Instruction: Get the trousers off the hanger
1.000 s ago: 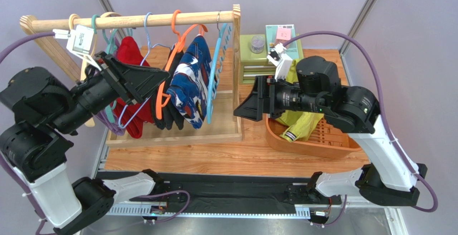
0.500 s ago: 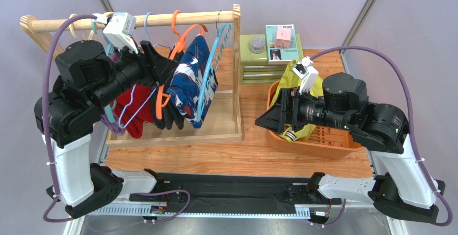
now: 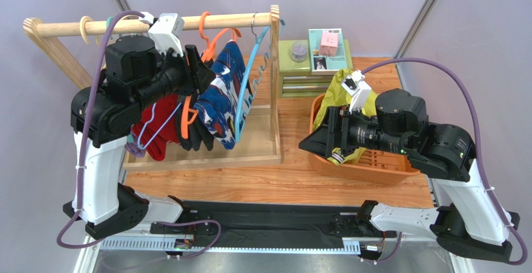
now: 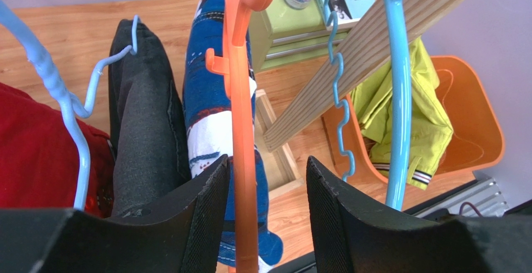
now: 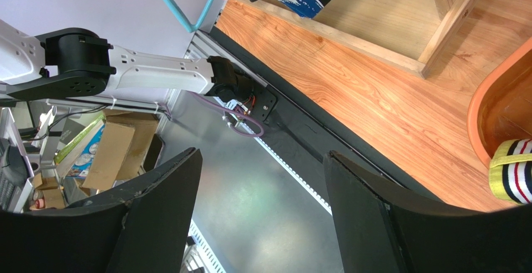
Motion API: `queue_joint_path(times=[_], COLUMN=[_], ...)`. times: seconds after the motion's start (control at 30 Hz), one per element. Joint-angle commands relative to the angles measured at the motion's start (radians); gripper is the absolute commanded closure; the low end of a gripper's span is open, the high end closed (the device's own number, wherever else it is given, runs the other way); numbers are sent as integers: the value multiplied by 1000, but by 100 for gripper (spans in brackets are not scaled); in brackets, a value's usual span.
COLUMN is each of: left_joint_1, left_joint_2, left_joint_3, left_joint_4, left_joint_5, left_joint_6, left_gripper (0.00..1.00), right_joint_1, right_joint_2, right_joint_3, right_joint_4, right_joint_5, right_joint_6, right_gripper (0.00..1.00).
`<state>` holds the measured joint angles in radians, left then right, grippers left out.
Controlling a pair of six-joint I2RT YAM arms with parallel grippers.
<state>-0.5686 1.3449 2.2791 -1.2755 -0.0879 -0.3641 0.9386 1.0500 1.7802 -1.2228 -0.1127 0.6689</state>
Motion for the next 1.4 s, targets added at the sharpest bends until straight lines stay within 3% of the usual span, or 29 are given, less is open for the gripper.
queue_joint_path(times=[0.0,0.17,0.37,0.53,0.8,1.37], left_joint_1=[16,42,84,105,119,125], left_joint_2=[-6,-21,-6,-23,-10,-70], left_joint_3=[-9,-58,-64,-58,46,94], left_joint_4=[7,60,73,119,130,260], left_joint_5=[28,80,197,227,283,301], left_joint_6=[17,-29,-102,-140,-208,-294], left_gripper=[49,62,88,100,100,100], right_joint_1=[-4,-4,-4,-4,-6,-4], right_joint_2=[-13,-18,-25,-31,-19,16], right_joint_3=[-13,-31,-41,-57,-62,-57], right_joint_4=[26,25,29,39,46,62], right_joint_5=[15,19,24,22,13,-19], right_joint_6=[15,21,32,40,37,24], right_gripper=[24,24,25,25,25,25])
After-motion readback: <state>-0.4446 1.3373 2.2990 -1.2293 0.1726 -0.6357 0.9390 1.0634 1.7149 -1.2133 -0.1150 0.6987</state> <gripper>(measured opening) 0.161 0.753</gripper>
